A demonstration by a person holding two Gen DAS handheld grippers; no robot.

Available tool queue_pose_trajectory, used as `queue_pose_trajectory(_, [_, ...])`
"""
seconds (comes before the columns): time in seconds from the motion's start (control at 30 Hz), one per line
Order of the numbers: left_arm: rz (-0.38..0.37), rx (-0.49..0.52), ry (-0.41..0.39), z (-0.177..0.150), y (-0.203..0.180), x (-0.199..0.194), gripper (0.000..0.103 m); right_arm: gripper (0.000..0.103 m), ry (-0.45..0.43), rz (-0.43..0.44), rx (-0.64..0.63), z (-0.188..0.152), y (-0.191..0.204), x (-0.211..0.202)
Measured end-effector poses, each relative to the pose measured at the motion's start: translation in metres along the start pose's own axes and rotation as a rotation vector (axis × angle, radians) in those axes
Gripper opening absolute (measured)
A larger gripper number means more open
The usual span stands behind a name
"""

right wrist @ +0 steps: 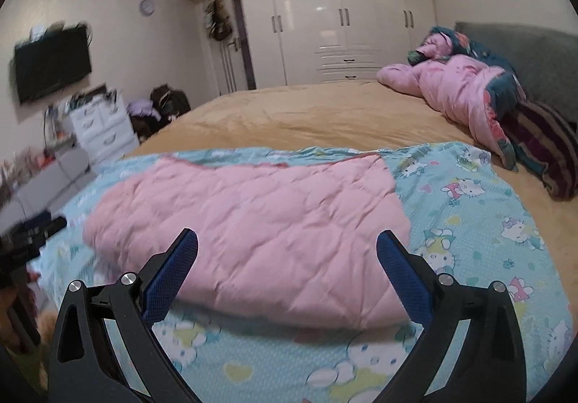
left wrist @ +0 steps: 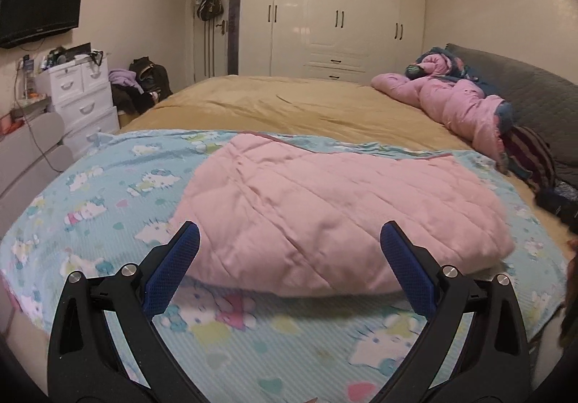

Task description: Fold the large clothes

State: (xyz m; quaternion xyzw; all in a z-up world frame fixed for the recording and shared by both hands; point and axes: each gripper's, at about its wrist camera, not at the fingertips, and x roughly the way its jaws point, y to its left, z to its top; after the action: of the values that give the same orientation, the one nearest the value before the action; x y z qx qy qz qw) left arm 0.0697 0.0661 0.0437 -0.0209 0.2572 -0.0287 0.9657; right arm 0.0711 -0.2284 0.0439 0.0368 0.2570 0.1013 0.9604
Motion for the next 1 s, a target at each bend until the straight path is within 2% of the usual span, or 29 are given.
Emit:
queue_pose_trajectory(0.2, [-0.032, 0.006, 0.033, -0.023, -0.015, -0.013, 0.094, 0.099, 0.032, 0.041, 0.006, -0.046, 0.032, -0.003])
queue_pose_trajectory(0.33, [-0.054, -0.017, 0.047, -0.040, -0.016, -0.019, 0.094, 0.099, 0.095, 0.077, 0.003, -0.065, 0.044, 0.003])
queue_pose_trajectory(0.53, [-0.016, -0.014, 0.054, -0.046, -0.015, -0.022, 0.094, 0.099, 0.114, 0.072, -0.022, -0.070, 0.052, 0.003])
queue_pose_trajectory(1.0, [-0.013, -0.004, 0.063, -0.050, -0.021, -0.023, 0.094, 0.099, 0.120, 0.082, -0.016, -0.073, 0.052, 0.004])
